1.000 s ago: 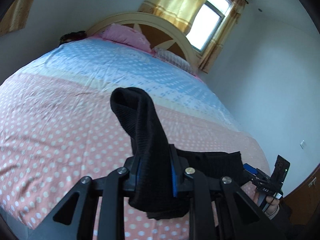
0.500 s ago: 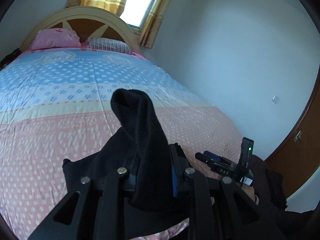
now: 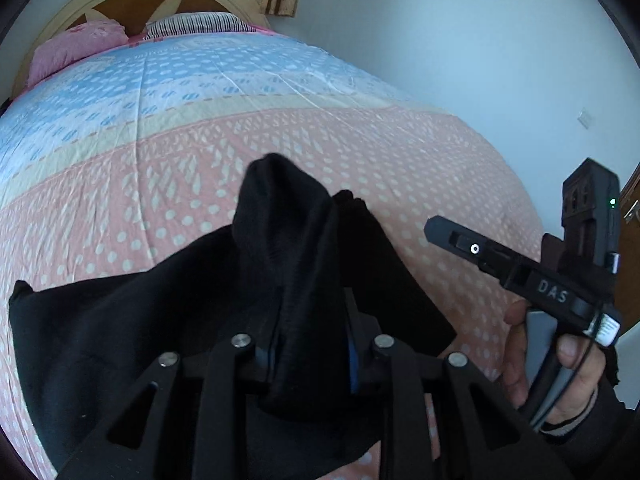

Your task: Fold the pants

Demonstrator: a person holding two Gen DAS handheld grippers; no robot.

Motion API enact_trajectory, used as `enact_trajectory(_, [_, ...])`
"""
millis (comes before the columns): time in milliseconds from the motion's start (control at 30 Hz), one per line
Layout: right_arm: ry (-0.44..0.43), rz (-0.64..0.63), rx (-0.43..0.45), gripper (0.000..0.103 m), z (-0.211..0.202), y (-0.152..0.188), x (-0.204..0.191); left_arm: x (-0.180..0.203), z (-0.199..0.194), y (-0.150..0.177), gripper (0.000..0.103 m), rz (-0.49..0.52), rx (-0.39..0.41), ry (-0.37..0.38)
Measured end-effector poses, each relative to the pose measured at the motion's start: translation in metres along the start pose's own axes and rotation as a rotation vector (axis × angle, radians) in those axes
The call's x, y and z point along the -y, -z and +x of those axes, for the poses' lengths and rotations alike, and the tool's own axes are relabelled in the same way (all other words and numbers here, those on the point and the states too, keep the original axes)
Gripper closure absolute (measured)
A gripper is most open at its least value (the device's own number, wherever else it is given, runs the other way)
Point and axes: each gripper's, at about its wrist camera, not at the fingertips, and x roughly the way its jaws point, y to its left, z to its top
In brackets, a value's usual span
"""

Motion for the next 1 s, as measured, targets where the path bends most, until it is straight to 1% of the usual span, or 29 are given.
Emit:
enact_trajectory(33, [-0.007,0.013,0.001,0.028,0.0,-0.001,0.003,0.006,-0.001,-0.001,0.071,0.0,-0.001,0.007])
enact_trajectory(67, [-0.014,0.027,0.003,0.028,-0.001,-0.001,0.005,0.012,-0.004,-0.002,0.063,-0.004,0.006,0.007])
enact_trajectory(100, [-0.023,0.041,0.003,0.028,-0.002,-0.002,0.007,0.014,-0.008,-0.002,0.06,-0.003,0.021,0.015])
enact_trajectory(133, [-0.039,0.053,0.002,0.028,-0.003,-0.003,0.009,0.016,-0.009,-0.003,0.054,0.004,0.036,0.024])
enact_trajectory(167, [-0.06,0.059,-0.001,0.028,-0.004,-0.004,0.009,0.018,-0.016,-0.002,0.051,0.016,0.058,0.032])
enact_trajectory(200, [-0.08,0.061,-0.005,0.028,-0.006,-0.005,0.007,0.018,-0.024,-0.002,0.05,0.025,0.076,0.022])
enact_trajectory(300, [-0.167,0.05,-0.034,0.028,-0.009,-0.005,-0.005,0.006,-0.044,0.003,0.038,0.025,0.132,-0.023])
enact_trajectory(333, [-0.192,0.043,-0.045,0.028,-0.009,-0.005,-0.009,0.001,-0.05,0.005,0.032,0.023,0.144,-0.049])
enact_trajectory(367, [-0.217,0.027,-0.056,0.028,-0.01,-0.004,-0.017,-0.008,-0.057,0.009,0.027,0.016,0.16,-0.089])
enact_trajectory(433, [-0.236,-0.009,-0.07,0.028,-0.013,-0.002,-0.032,-0.025,-0.068,0.017,0.027,-0.008,0.186,-0.139])
enact_trajectory(533, [-0.23,-0.034,-0.119,0.019,-0.01,0.004,-0.052,-0.056,-0.08,0.031,0.027,-0.052,0.204,-0.237])
enact_trajectory(600, [-0.223,-0.05,-0.13,0.018,-0.01,0.009,-0.065,-0.071,-0.08,0.038,0.027,-0.078,0.206,-0.278])
enact_trajectory(633, [-0.204,-0.087,-0.122,0.018,-0.012,0.013,-0.076,-0.079,-0.081,0.043,0.027,-0.096,0.203,-0.299])
enact_trajectory(733, [-0.166,-0.209,-0.093,0.018,-0.013,0.023,-0.104,-0.095,-0.078,0.052,0.027,-0.141,0.198,-0.304])
enact_trajectory(767, [-0.144,-0.251,-0.1,0.019,-0.01,0.027,-0.113,-0.099,-0.077,0.055,0.027,-0.154,0.2,-0.304])
enact_trajectory(800, [-0.131,-0.266,-0.115,0.022,-0.007,0.03,-0.114,-0.102,-0.074,0.056,0.027,-0.164,0.198,-0.302])
enact_trajectory(867, [-0.084,-0.268,-0.166,0.073,0.003,0.035,-0.111,-0.103,-0.072,0.059,0.027,-0.17,0.196,-0.29])
enact_trajectory(900, [-0.066,-0.257,-0.187,0.076,0.006,0.036,-0.106,-0.104,-0.071,0.059,0.027,-0.168,0.195,-0.29])
enact_trajectory(1000, [-0.029,-0.181,-0.221,0.076,0.007,0.038,-0.073,-0.104,-0.069,0.061,0.027,-0.159,0.2,-0.288])
